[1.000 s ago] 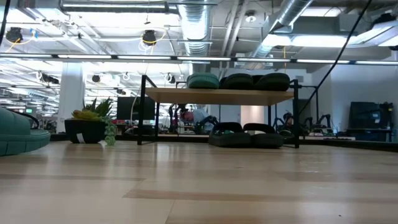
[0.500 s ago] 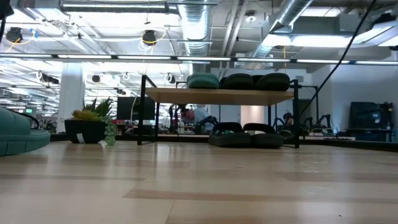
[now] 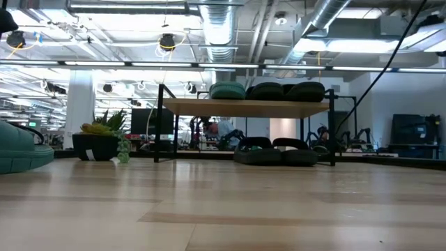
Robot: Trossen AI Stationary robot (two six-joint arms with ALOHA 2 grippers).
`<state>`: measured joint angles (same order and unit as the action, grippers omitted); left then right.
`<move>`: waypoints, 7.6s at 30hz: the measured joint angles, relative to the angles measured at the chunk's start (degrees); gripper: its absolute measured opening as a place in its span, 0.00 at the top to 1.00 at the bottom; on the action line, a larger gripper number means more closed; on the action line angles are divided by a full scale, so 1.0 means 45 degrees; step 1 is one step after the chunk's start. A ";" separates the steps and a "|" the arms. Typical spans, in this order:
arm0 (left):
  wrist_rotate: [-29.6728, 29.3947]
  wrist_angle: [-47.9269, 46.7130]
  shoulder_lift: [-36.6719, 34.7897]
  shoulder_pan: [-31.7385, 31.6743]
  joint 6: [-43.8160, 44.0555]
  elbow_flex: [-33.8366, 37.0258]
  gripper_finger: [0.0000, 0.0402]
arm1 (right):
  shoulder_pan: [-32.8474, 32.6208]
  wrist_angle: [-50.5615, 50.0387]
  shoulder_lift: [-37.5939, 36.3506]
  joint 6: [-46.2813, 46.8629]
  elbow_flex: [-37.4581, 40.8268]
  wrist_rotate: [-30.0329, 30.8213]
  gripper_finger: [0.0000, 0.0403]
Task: Pick and place slides into the shelf
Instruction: Put the green slipper on the shelf
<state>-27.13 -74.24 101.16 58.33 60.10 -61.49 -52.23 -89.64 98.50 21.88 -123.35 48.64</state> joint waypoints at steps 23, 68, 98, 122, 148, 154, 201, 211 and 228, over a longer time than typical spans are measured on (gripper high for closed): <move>-0.1965 -0.1198 0.0005 -0.0708 0.0309 -0.0728 0.99 | -0.2571 -0.0099 0.0015 0.5083 0.4461 0.2257 0.44; -0.8795 -0.3516 0.0005 -0.5299 -0.7142 -0.7473 1.00 | -0.1365 1.4298 -1.2479 -0.3340 1.6504 -0.1213 0.63; -0.6439 0.3934 -0.0452 -1.3479 -1.7978 -0.9457 1.00 | 0.0359 1.4928 -1.2459 -0.4200 1.6903 -0.4290 0.67; -0.3762 0.5837 -0.0438 -1.7371 -1.9493 -0.8280 1.00 | 0.0364 1.4697 -1.2454 -0.4329 1.6903 -0.4807 0.69; -0.3315 0.6928 -0.0597 -1.8210 -2.0227 -0.7519 1.00 | 0.0364 1.4350 -1.2454 -0.4200 1.6903 -0.4812 0.70; -0.3310 0.6901 -0.0602 -1.8306 -2.0235 -0.7519 1.00 | 0.0364 1.4311 -1.2454 -0.4018 1.6899 -0.4815 0.70; -0.0829 0.8411 -0.0794 -1.8615 -2.1356 -0.6033 1.00 | 0.0369 1.4311 -1.2456 -0.3967 1.6893 -0.4807 0.70; -0.0157 0.8831 -0.0801 -1.8603 -2.0864 -0.6052 1.00 | 0.0364 1.4297 -1.2458 -0.3962 1.6893 -0.4807 0.70; 0.1410 0.8352 -0.0826 -1.9117 -1.9448 -0.6095 1.00 | 0.0369 1.4200 -1.2454 -0.3972 1.6893 -0.4807 0.70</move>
<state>-20.79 -36.65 97.45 -27.70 -27.42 -88.92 -50.57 -25.74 42.46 4.01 -47.33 27.00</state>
